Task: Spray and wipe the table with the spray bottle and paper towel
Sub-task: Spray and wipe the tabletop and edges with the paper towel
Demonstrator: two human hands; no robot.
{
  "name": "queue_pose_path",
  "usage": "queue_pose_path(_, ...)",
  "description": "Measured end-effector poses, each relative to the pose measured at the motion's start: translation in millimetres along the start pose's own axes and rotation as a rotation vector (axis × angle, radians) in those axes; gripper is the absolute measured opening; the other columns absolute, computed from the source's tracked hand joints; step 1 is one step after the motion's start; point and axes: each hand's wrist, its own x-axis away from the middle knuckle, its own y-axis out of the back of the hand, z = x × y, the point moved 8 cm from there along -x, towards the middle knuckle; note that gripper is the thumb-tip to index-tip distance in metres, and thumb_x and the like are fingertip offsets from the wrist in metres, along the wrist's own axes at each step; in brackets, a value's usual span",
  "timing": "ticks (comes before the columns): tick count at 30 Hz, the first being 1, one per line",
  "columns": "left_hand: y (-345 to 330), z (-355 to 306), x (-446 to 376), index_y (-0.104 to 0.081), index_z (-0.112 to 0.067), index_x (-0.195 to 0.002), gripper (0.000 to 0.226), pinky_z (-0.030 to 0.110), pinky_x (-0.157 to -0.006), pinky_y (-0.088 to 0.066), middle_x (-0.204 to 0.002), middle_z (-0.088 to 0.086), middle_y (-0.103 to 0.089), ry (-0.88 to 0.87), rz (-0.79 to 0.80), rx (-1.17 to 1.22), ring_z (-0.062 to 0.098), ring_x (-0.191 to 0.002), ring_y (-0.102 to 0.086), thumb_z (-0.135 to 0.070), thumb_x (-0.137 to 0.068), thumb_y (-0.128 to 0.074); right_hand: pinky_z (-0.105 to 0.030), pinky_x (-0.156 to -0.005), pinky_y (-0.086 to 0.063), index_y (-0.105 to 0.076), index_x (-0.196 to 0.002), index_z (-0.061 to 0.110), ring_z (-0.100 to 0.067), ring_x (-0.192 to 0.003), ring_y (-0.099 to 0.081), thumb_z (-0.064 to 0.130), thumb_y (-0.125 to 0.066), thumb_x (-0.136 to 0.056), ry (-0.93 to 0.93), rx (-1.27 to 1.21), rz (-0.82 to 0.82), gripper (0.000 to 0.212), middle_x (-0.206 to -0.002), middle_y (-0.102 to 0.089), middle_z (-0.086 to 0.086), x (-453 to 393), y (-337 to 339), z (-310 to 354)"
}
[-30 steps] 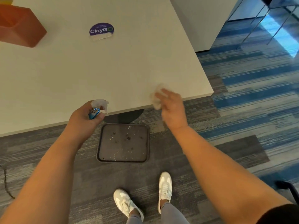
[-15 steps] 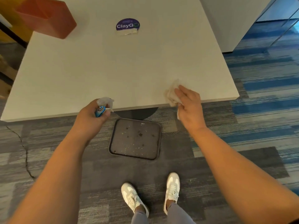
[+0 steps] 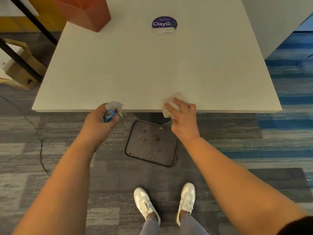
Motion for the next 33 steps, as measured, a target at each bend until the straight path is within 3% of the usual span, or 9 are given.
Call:
queue_pose_path(4,15,5,0,-0.063,-0.031,-0.119,0.027,0.027,-0.082,-0.044,-0.119,-0.016,-0.061,-0.007,0.001,0.002,0.003,-0.105,-0.058,-0.018,-0.095,-0.061,-0.04,-0.07,-0.045,-0.062,-0.111,0.023,-0.039,-0.086,-0.045,-0.014,-0.061,-0.062,0.145,-0.054,0.06,0.062,-0.113,-0.056,-0.02,1,-4,31)
queue_pose_path(8,23,13,-3,-0.062,-0.031,-0.12,0.028,0.028,-0.082,-0.044,-0.118,-0.019,-0.06,0.0,0.007,-0.004,0.004,-0.104,-0.058,-0.019,-0.095,-0.061,-0.043,-0.072,-0.045,-0.063,-0.117,0.023,-0.038,-0.09,-0.043,-0.01,-0.06,-0.068,0.015,-0.025,-0.023,0.059,-0.111,-0.054,-0.018,-18,1,25)
queue_pose_path(15,30,21,-8,-0.062,-0.03,-0.12,0.027,0.028,-0.086,-0.042,-0.116,-0.027,-0.057,-0.006,0.049,-0.02,0.001,-0.107,-0.055,-0.018,-0.096,-0.06,-0.046,-0.072,-0.047,-0.057,-0.123,0.025,-0.036,-0.091,-0.046,-0.007,-0.059,-0.066,0.104,0.023,0.241,0.065,-0.107,-0.049,-0.015,14,-43,42)
queue_pose_path(21,31,19,-13,-0.063,-0.032,-0.118,0.027,0.025,-0.084,-0.042,-0.116,-0.022,-0.06,-0.026,0.059,-0.019,-0.004,-0.105,-0.054,-0.018,-0.095,-0.06,-0.033,-0.073,-0.039,-0.061,-0.12,0.02,-0.031,-0.088,-0.041,-0.011,-0.061,-0.064,0.084,0.039,0.096,0.063,-0.104,-0.051,-0.015,-11,-29,64)
queue_pose_path(26,31,17,-14,-0.063,-0.031,-0.118,0.027,0.024,-0.084,-0.04,-0.117,-0.023,-0.059,-0.039,0.083,-0.026,-0.004,-0.105,-0.053,-0.017,-0.096,-0.059,-0.045,-0.071,-0.049,-0.061,-0.117,0.016,-0.035,-0.089,-0.044,-0.01,-0.064,-0.06,0.061,0.098,0.259,0.062,-0.107,-0.05,-0.017,20,-54,50)
queue_pose_path(33,34,15,-16,-0.062,-0.034,-0.123,0.033,0.023,-0.087,-0.041,-0.117,-0.02,-0.061,-0.043,0.085,-0.008,-0.006,-0.104,-0.054,-0.016,-0.096,-0.059,-0.037,-0.073,-0.044,-0.063,-0.116,0.012,-0.035,-0.087,-0.046,-0.013,-0.058,-0.06,0.135,0.098,0.114,0.061,-0.104,-0.054,-0.019,-6,-28,76)
